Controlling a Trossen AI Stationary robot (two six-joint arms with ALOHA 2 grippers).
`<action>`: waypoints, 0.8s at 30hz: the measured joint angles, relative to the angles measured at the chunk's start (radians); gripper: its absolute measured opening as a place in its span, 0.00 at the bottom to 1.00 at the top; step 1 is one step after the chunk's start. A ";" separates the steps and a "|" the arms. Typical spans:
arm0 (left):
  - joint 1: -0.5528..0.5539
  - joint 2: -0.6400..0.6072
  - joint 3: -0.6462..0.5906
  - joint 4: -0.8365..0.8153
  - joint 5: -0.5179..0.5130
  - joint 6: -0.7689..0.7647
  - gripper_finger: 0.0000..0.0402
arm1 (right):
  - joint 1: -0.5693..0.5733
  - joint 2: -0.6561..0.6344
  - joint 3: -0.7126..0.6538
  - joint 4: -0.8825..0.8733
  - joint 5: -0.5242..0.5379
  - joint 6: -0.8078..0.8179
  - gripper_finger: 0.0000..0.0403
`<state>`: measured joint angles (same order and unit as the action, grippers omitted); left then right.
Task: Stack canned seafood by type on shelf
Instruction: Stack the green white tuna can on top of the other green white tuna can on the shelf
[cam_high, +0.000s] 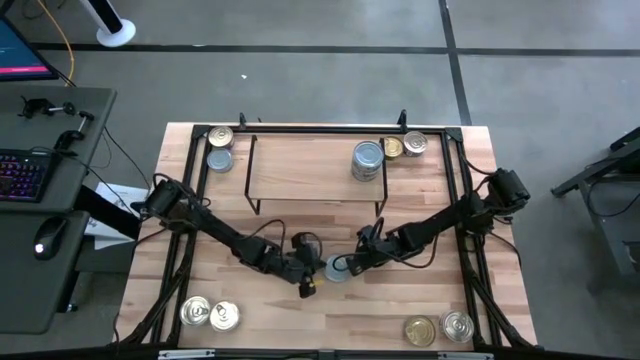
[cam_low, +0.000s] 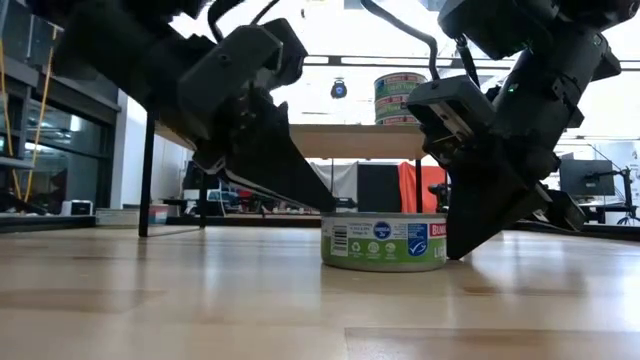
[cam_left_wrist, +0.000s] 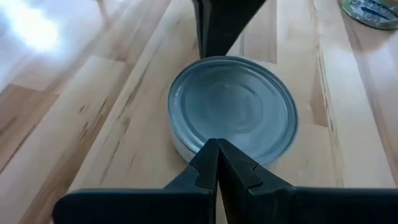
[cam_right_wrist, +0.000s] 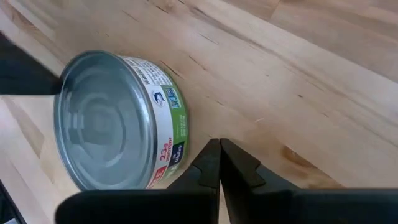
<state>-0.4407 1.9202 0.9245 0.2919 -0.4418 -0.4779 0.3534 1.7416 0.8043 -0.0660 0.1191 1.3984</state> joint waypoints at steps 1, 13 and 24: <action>-0.007 0.006 0.000 0.002 -0.007 -0.004 0.00 | 0.000 0.000 0.000 0.003 0.000 0.001 0.00; -0.045 0.029 0.001 0.002 -0.125 -0.043 0.00 | 0.001 0.002 -0.002 0.111 -0.021 0.042 0.00; -0.054 0.025 -0.001 -0.021 -0.140 -0.043 0.00 | 0.005 0.002 0.113 0.019 -0.050 0.000 0.00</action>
<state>-0.4947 1.9451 0.9239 0.2706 -0.5819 -0.5206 0.3588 1.7439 0.9170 -0.0472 0.0689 1.3981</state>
